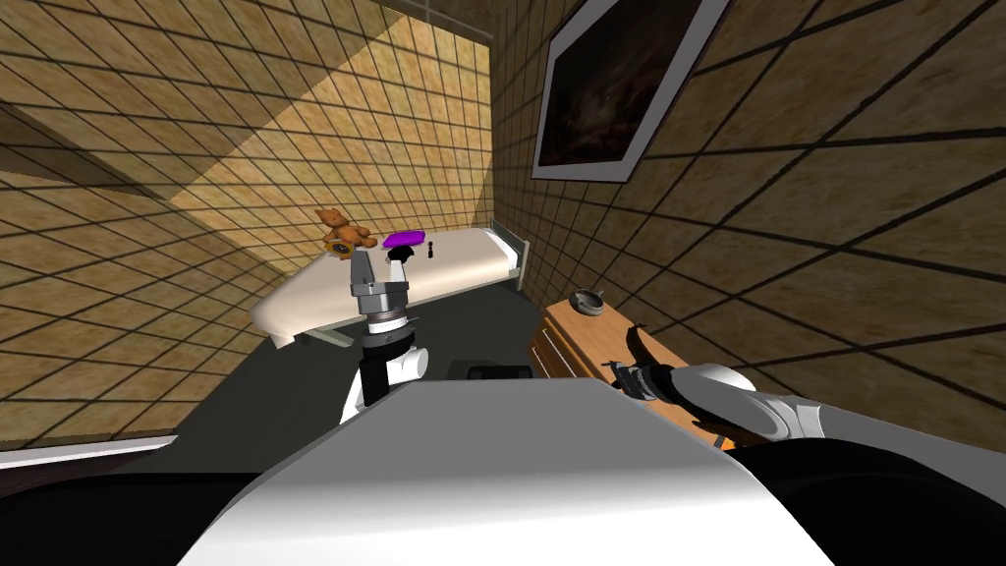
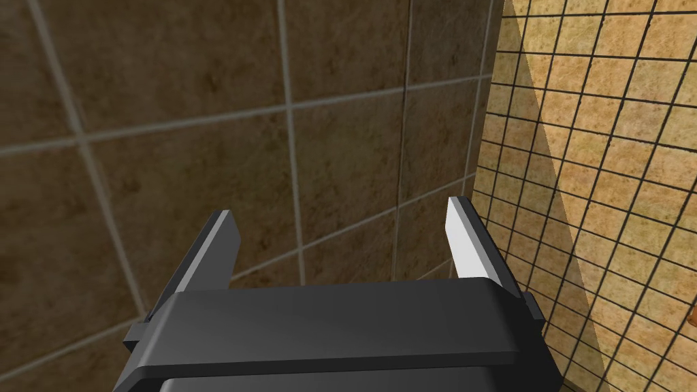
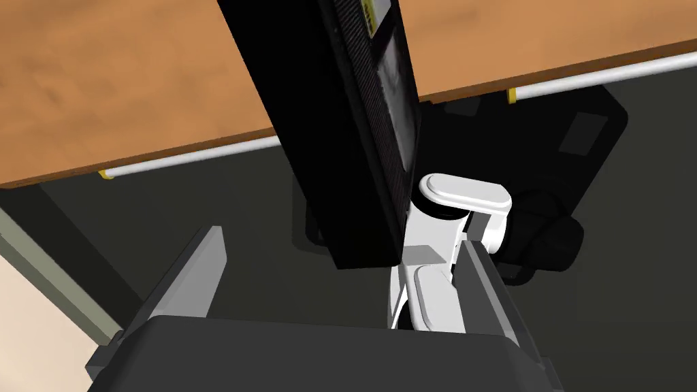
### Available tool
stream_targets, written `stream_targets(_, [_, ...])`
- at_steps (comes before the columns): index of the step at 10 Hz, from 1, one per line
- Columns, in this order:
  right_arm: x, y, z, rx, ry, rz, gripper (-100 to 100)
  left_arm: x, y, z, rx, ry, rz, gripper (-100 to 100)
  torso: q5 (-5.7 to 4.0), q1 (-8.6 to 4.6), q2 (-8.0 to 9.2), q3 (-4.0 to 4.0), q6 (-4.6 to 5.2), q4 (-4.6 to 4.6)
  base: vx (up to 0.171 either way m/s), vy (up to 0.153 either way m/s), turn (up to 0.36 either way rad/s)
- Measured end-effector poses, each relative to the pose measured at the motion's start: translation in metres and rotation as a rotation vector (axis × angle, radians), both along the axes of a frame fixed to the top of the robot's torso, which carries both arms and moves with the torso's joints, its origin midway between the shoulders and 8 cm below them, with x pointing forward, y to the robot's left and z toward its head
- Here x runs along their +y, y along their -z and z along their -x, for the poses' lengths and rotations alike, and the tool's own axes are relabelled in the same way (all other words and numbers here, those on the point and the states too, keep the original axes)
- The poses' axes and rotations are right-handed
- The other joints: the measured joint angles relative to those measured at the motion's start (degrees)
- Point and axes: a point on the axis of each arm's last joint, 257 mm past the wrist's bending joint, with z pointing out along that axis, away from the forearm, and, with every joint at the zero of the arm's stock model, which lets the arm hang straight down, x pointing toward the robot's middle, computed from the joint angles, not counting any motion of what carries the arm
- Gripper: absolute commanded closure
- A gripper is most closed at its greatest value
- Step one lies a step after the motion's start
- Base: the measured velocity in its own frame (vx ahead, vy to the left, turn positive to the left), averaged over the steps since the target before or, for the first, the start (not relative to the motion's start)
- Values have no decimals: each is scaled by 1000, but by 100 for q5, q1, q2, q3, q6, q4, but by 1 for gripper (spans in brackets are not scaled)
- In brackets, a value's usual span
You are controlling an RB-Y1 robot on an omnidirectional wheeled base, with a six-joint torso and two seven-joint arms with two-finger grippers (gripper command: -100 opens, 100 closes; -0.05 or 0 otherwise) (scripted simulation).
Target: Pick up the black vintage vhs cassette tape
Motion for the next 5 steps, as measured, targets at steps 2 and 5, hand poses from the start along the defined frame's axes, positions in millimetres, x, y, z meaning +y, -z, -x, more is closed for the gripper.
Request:
stream_targets(2, [-29,-5,8,22,-58,80,-100,0,0,0,0,0,0,0,-2,-3,1,1,4,0,-7,-16,63])
stream_targets(5, [-58,-11,12,44,-132,170,-100,0,0,0,0,0,0,0,0,2,0,0,2,0,-6,-10,72])
